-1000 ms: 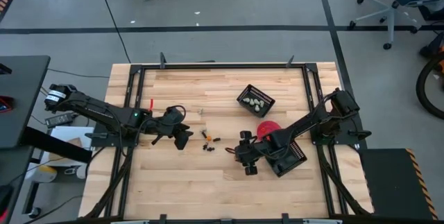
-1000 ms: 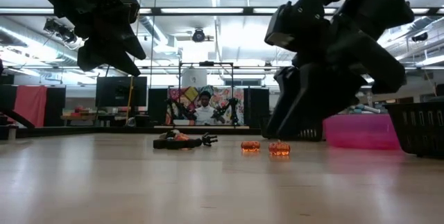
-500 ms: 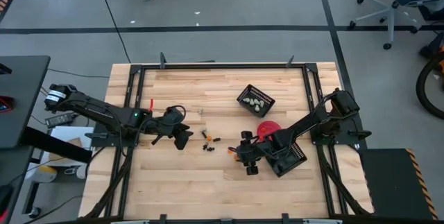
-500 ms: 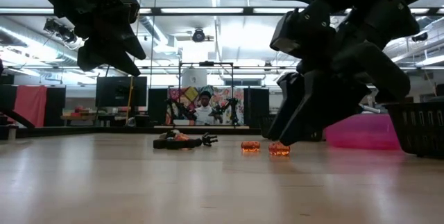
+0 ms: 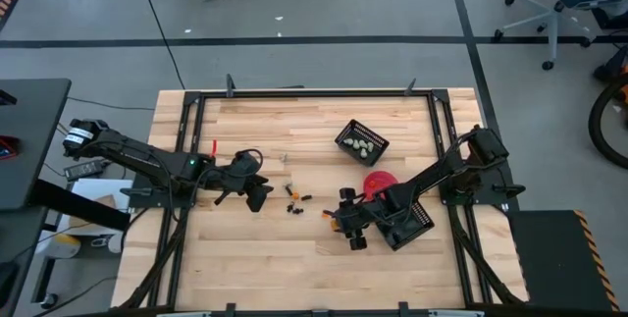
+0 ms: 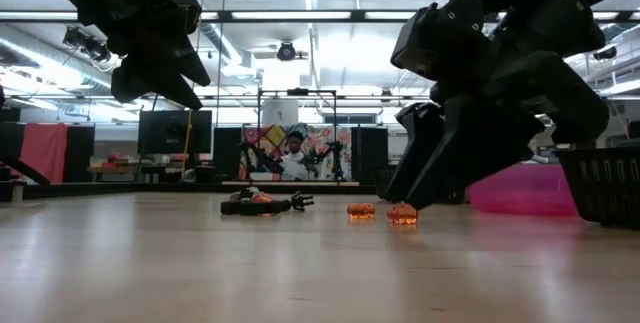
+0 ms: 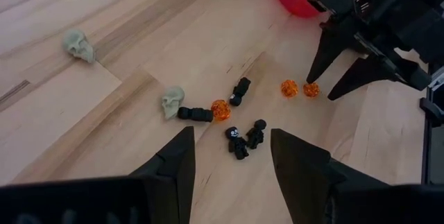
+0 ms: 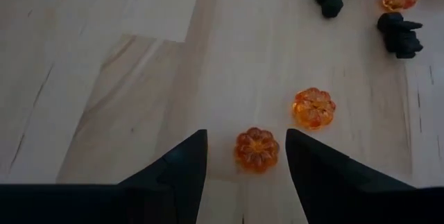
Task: Sort Halloween decoration
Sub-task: Put the orange pumpkin toy into the red bowl
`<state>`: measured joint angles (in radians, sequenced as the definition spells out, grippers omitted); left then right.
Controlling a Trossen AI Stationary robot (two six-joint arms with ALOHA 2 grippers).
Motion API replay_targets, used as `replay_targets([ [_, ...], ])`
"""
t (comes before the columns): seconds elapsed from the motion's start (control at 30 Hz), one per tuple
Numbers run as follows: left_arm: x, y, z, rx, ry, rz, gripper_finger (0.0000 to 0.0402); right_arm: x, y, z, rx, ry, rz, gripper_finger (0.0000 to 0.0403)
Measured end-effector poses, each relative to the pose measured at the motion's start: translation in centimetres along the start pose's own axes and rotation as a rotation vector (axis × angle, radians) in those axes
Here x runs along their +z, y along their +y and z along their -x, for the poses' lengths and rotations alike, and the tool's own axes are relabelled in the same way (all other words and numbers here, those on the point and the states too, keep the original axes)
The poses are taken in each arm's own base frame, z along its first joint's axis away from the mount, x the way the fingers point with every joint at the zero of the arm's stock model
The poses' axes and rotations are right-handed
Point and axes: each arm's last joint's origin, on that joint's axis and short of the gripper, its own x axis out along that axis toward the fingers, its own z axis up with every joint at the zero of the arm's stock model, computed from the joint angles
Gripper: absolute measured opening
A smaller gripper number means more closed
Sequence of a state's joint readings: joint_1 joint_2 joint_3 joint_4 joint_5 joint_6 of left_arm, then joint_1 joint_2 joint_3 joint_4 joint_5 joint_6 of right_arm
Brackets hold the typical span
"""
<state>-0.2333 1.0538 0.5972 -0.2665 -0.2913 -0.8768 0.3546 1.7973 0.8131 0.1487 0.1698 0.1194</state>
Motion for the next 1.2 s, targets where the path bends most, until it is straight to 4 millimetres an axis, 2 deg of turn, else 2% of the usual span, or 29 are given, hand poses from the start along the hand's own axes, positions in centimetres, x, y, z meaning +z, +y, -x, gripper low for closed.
replay_targets([
  [0.23,0.0,0.0,0.0,0.002,-0.003,0.000,0.0162,-0.9,0.1,-1.8,0.001,0.012,-0.018,0.0199],
  [0.47,0.0,0.0,0.0,0.003,-0.004,0.004,0.0162,-1.3,0.4,-2.1,-0.022,0.028,-0.052,0.0190],
  [0.57,0.0,0.0,0.0,0.004,-0.004,0.004,0.0162,-1.4,0.4,-2.1,-0.023,0.036,-0.052,0.0169],
  [0.77,0.0,0.0,0.0,0.005,-0.005,-0.002,0.0162,-1.4,0.5,-2.1,-0.004,0.046,-0.053,0.0096],
  [1.0,0.0,0.0,0.0,0.005,-0.005,-0.006,0.0162,-1.5,0.4,-2.1,0.010,0.050,-0.049,0.0093],
  [1.2,0.0,0.0,0.0,0.005,-0.005,-0.008,0.0162,-0.9,0.1,-1.2,0.015,0.033,-0.048,0.0093],
])
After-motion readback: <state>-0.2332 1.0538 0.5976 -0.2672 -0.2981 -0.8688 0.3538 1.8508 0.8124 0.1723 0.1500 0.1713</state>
